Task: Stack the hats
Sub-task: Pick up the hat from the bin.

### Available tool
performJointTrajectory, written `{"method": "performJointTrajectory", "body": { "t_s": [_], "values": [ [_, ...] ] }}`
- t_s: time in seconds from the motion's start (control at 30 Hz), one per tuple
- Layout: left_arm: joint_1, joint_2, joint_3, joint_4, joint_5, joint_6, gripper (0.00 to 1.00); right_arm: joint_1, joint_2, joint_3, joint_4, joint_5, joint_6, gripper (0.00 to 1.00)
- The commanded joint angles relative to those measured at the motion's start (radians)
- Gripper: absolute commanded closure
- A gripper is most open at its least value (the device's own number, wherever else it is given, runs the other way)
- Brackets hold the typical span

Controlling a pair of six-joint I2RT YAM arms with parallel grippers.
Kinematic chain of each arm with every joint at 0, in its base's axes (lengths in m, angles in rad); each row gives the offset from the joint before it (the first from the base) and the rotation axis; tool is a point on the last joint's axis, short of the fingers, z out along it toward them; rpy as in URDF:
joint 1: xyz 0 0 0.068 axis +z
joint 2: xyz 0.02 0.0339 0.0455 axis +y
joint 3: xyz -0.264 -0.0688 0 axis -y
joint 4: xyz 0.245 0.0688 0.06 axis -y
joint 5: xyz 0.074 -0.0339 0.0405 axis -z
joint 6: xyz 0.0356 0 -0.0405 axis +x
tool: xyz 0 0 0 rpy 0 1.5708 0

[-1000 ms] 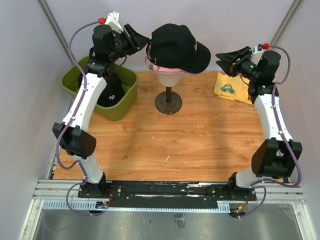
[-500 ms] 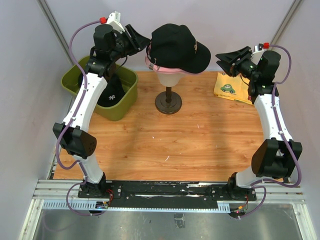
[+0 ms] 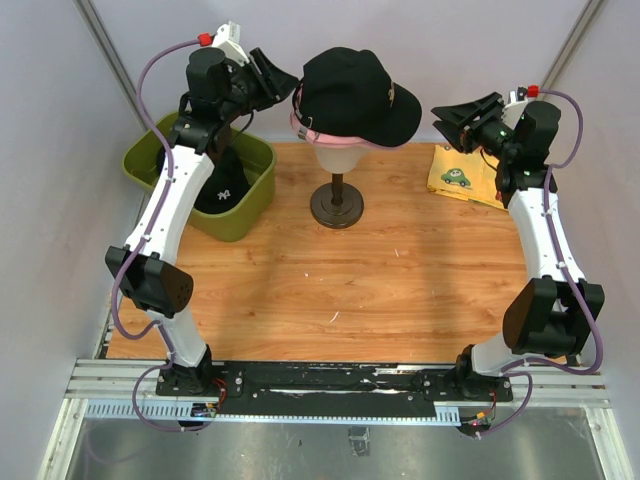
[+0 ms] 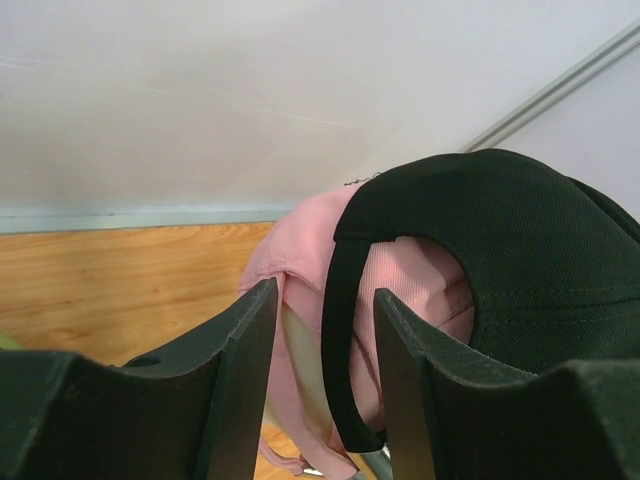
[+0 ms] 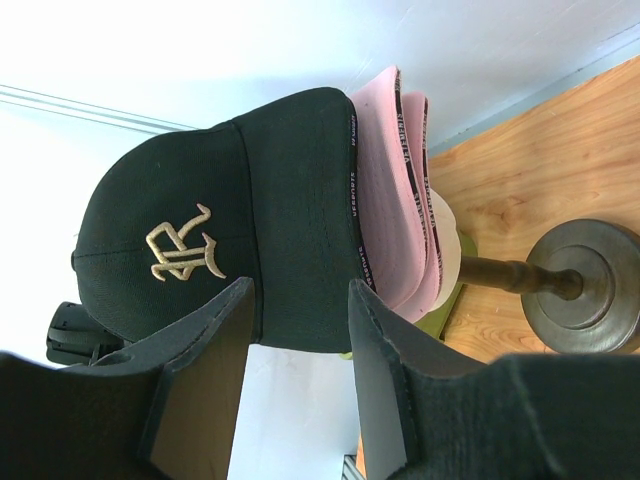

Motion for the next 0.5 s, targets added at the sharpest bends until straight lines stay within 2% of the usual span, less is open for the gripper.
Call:
{"method": "performJointTrajectory", "body": {
  "t_s": [0.0,0.47],
  "values": [
    [-0.007,0.01,0.048,-0.008,-0.01,0.022,0.53,0.016,-0.012,0.039,0.01,0.015,-0.019,0.56],
    [-0.007,-0.031,0.014,-0.044,-0.064,0.006,0.53,0.02,-0.011,0.024,0.055,0.017,0.004,0.56]
  ]
}}
